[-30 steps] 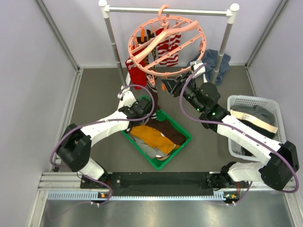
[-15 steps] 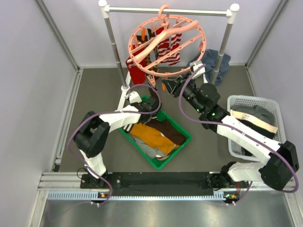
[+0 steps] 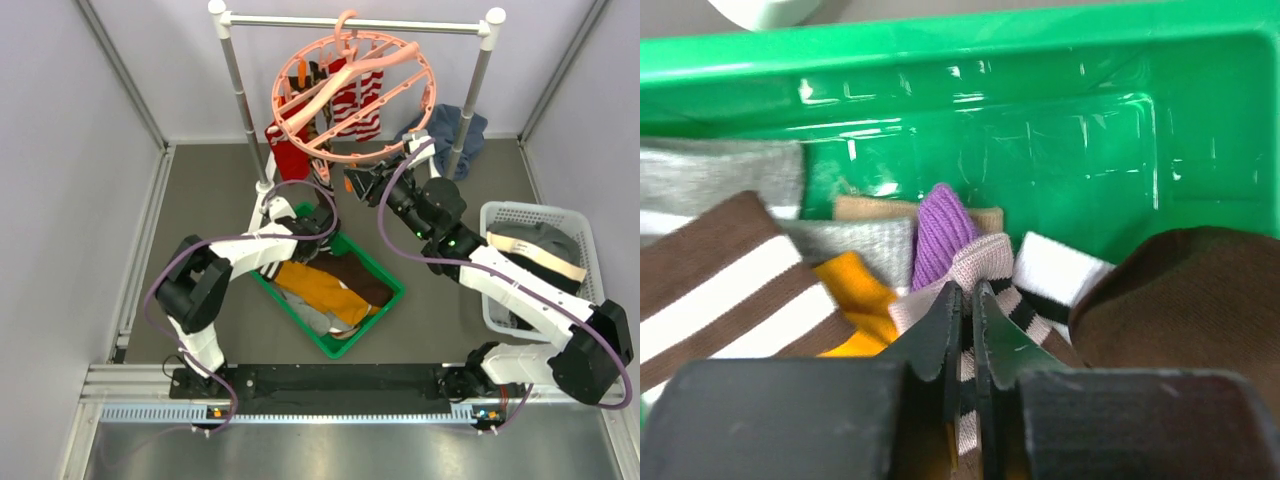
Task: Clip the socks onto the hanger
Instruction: Pick up the sock from the bin.
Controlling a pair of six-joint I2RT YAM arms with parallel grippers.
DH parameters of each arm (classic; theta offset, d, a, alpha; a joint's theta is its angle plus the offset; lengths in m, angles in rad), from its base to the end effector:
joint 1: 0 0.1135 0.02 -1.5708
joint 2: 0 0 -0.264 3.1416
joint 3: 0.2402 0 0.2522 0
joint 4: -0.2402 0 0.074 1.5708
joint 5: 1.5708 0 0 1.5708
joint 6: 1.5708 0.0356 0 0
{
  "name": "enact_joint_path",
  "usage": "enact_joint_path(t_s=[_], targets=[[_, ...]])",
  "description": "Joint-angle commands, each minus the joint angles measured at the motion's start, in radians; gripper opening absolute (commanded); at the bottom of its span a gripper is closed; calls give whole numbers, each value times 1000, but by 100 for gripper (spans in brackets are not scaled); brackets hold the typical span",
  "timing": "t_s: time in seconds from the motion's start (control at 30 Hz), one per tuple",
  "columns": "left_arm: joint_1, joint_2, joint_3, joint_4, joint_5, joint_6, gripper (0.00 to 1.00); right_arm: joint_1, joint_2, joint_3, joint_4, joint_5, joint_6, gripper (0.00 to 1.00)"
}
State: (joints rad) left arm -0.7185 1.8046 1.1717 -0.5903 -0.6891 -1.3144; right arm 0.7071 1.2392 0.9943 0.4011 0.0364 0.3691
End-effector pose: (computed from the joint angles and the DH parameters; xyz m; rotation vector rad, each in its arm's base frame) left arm 0.2774 -0.2125 0.1784 -0.8421 2.2313 0.0943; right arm 0.2247 0.1903 0.3790 -0.2165 1.4552 0.8588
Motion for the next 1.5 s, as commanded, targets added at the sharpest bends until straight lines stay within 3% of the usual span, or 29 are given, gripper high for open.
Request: enact_joint_path(t_s=[0.0, 0.27, 0.4, 0.53, 0.67, 0.8, 1.0, 1.1, 1.23, 1.47], targets=[[1, -148, 2, -83, -53, 24, 4, 22, -26, -25, -76, -9, -19, 0], [-1, -388, -32, -7, -89, 274, 0, 17, -43, 0, -114, -24, -18, 0], [-1, -514, -82, 134, -63, 398, 0, 15, -52, 9, -131, -23, -21, 0], [1, -531, -147, 197, -15, 437, 0, 17, -46, 12, -136, -23, -18, 0], [11, -438, -155, 231, -18, 515, 3, 17, -38, 10, -139, -32, -9, 0], [24, -299, -123, 228, -52, 512, 6, 17, -34, 12, -142, -33, -7, 0], [70, -232, -93, 103, -119, 408, 16, 17, -33, 9, -148, -33, -12, 0], [67, -266, -66, 54, -103, 409, 32, 15, -33, 12, -146, -56, -16, 0], [56, -309, -24, -6, -84, 386, 43, 15, -32, 24, -153, -69, -27, 0], [50, -317, -47, -6, -50, 319, 42, 15, -35, 18, -160, -70, -35, 0]])
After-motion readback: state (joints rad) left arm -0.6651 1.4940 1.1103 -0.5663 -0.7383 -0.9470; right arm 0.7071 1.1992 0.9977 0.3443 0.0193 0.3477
